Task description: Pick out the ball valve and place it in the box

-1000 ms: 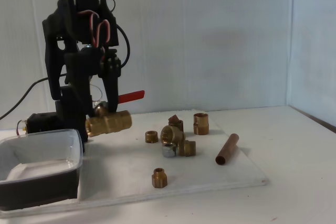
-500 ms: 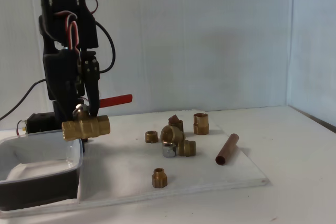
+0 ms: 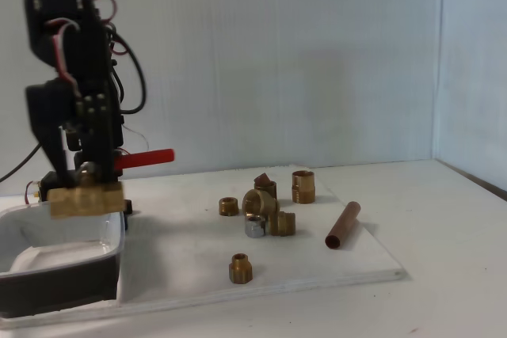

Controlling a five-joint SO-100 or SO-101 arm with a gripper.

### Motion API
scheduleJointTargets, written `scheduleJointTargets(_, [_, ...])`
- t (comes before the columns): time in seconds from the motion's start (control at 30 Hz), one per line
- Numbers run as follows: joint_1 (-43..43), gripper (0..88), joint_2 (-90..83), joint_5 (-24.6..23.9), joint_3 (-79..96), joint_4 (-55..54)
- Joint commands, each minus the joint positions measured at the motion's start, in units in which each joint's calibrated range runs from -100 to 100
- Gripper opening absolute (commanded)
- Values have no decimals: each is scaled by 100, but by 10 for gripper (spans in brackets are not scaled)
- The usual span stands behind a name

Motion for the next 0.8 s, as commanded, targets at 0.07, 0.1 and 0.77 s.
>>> scheduleJointTargets(0.07, [278, 50, -128, 28, -330, 77])
scheduleJointTargets(0.1, [330, 50, -128, 28, -303, 77])
scheduleJointTargets(0.77, [1186, 53, -43, 882, 194, 60])
